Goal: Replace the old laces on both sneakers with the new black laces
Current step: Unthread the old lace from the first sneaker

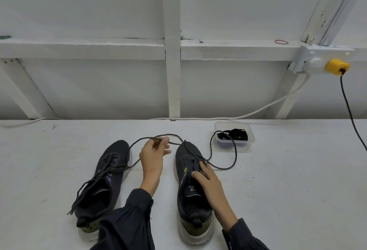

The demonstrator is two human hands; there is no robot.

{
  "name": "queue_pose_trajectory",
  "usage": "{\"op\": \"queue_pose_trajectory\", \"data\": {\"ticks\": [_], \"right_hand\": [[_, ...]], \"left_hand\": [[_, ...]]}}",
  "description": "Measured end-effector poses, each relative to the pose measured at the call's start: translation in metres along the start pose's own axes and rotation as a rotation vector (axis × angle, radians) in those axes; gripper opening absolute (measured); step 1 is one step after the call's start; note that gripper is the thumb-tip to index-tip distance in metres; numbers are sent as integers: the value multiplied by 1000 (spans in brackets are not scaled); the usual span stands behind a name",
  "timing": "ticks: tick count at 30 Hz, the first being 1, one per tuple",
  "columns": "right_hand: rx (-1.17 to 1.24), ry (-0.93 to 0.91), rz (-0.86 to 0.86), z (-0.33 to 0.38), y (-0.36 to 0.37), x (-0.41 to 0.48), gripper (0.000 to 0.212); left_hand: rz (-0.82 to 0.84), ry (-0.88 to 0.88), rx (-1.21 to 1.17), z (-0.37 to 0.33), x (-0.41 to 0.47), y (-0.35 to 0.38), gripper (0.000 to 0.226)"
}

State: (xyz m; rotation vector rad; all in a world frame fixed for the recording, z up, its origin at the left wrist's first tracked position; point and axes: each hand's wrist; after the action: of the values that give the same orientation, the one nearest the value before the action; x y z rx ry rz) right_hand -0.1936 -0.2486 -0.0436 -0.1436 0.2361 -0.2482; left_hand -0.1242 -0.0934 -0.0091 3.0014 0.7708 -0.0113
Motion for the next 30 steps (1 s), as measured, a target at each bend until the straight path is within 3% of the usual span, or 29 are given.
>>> {"op": "queue_pose_trajectory", "data": {"ticks": [5, 10, 13, 22, 26, 30], "right_hand": [[-117, -320, -243, 21, 0, -4, 41], [29, -358, -184, 48, 0, -4, 12], [75, -380, -121, 54, -1, -9, 13], [-7, -231, 385, 62, -6, -10, 5], [-89, -202, 407, 77, -8, 5, 6], [-174, -328, 216, 93, -4, 28, 19]], "left_hand": [[224, -185, -108, -3, -18, -3, 13], [347, -270, -134, -6, -27, -3, 21], [420, -299, -169, -12, -27, -4, 18], [542, -517, -474, -55, -18, -4, 18], [735, -518, -386, -76, -25, -9, 24], [888, -484, -221, -79, -35, -11, 29]]}}
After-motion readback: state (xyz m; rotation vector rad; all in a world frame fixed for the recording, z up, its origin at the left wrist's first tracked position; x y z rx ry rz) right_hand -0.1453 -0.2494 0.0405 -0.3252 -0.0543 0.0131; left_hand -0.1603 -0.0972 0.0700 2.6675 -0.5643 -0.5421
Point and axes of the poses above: each hand's wrist, its own x-axis towards the middle knuckle, its own y-axis out of the palm, z = x × y, and after that the axes turned 9 degrees about -z, right-handed
